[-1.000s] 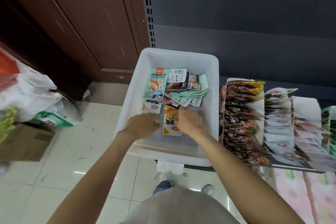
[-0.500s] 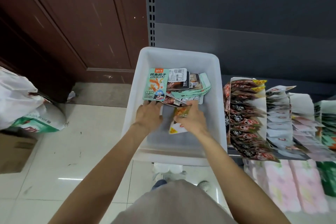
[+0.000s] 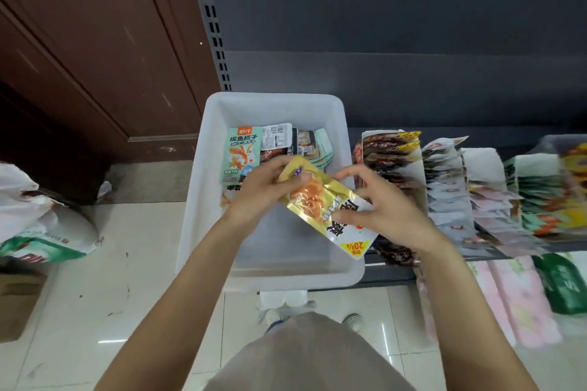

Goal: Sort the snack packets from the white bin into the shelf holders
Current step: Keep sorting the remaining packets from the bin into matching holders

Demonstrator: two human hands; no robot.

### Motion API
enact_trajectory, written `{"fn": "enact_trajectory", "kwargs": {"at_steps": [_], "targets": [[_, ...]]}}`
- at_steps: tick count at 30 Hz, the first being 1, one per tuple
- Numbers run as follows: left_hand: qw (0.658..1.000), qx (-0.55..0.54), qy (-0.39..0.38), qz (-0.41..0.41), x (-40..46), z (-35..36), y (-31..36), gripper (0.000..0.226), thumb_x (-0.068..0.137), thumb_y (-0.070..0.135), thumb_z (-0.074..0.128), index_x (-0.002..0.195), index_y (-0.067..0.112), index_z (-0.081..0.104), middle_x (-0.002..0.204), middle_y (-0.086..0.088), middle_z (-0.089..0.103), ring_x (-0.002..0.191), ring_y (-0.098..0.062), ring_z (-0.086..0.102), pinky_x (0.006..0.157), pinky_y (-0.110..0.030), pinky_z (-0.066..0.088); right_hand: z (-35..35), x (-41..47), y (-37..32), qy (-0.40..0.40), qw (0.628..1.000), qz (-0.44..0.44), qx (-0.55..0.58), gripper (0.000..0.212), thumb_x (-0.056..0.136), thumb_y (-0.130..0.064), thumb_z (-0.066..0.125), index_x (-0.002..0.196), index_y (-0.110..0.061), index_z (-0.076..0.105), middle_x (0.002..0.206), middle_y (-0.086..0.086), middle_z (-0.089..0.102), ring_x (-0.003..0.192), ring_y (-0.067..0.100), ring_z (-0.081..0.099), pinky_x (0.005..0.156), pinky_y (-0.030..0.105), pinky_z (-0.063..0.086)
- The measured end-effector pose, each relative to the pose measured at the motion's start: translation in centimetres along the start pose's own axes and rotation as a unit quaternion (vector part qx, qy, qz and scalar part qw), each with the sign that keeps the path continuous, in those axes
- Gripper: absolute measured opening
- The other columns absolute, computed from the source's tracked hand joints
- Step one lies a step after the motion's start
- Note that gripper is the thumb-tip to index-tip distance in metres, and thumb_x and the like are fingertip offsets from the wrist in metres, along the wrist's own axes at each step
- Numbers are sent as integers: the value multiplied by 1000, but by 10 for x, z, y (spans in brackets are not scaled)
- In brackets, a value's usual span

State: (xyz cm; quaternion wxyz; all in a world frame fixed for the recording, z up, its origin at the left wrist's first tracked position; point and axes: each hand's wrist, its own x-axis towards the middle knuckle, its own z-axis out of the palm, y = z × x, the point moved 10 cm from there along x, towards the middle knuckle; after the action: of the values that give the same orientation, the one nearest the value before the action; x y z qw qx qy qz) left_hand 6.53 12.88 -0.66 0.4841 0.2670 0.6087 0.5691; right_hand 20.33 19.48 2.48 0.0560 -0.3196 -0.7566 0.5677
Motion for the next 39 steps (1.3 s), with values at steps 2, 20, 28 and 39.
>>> {"fn": "enact_trajectory", "kwargs": {"at_steps": [2, 20, 28, 39], "targets": [[999, -20, 2, 25, 3, 11, 13, 20, 81, 11, 69, 100, 16, 65, 88, 0, 70, 75, -10, 66, 62, -19, 50, -49, -12, 3, 132, 988, 0, 75, 42, 70, -8, 80, 103, -23, 60, 90, -1, 73, 79, 12, 68, 65, 28, 56], [722, 625, 13, 297, 90, 246, 53, 35, 91, 35, 55, 123, 22, 58, 122, 0, 61, 120, -17, 48, 114, -42, 10, -299, -106, 39, 474, 866, -157, -16, 6, 94, -12, 58, 97, -16, 56, 85, -13, 60, 77, -8, 56, 69, 10, 42], [679, 630, -18, 376, 66, 255, 36, 48, 80, 6, 69, 120, 31, 63, 99, 3, 73, 88, -17, 68, 112, -35, 12, -262, -11, 12, 216, 900, -202, -320, 19, 92, -19, 57, 107, -29, 59, 97, -8, 69, 91, 18, 66, 74, 42, 52], [723, 568, -2, 393, 58, 241, 41, 28, 90, 23, 52, 114, 17, 67, 105, -1, 71, 102, -17, 62, 106, -32, 28, -193, 46, 53, 82, 866, -99, -484, 31, 96, -18, 49, 115, -33, 68, 113, -1, 70, 105, 25, 62, 80, 34, 45]]}}
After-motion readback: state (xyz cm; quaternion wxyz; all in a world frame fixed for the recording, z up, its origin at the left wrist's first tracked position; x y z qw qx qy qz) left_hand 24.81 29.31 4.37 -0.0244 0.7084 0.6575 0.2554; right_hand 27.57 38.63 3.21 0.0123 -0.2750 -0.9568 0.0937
